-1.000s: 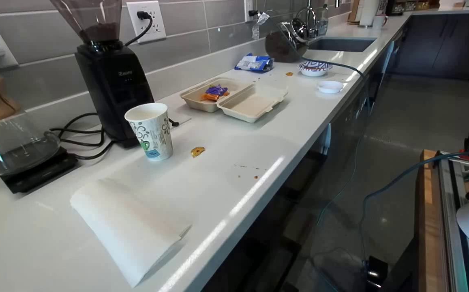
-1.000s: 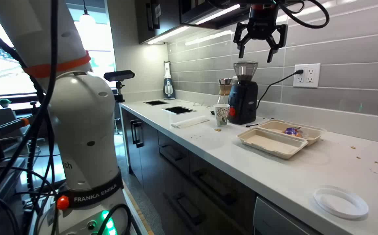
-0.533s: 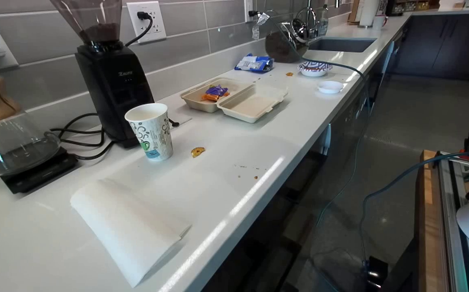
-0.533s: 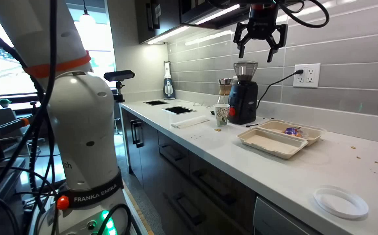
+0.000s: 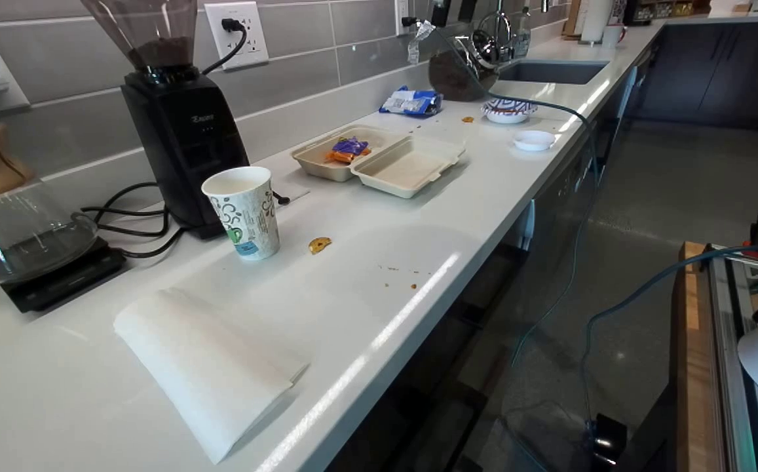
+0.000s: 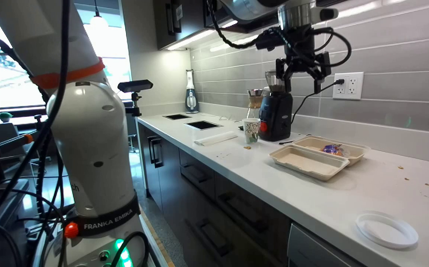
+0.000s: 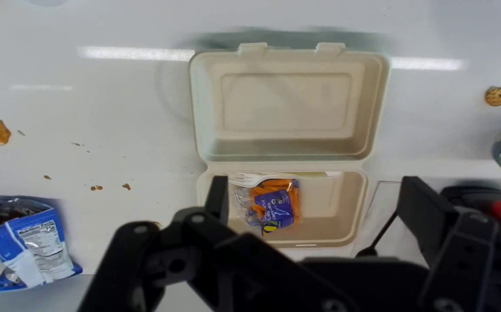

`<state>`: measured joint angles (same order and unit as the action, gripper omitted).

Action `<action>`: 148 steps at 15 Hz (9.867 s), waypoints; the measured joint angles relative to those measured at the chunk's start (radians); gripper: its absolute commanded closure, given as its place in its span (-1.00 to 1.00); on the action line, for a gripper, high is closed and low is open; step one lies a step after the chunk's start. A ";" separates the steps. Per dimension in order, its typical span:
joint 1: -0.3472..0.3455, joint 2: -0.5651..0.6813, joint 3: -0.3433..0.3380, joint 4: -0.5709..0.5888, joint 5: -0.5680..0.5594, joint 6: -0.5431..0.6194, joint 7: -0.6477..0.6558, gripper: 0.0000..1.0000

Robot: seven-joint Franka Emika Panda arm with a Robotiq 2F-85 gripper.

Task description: Close the food pack.

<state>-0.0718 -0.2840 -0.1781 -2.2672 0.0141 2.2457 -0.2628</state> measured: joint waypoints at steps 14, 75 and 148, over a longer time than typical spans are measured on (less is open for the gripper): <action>-0.094 0.152 0.116 -0.239 -0.052 0.245 0.745 -1.00; -0.039 0.413 0.064 -0.108 0.108 0.369 1.048 0.50; 0.066 0.471 0.098 0.322 -0.917 -0.332 0.751 0.99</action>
<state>-0.0058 0.1872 -0.0799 -1.9452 -0.9025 1.9137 0.4881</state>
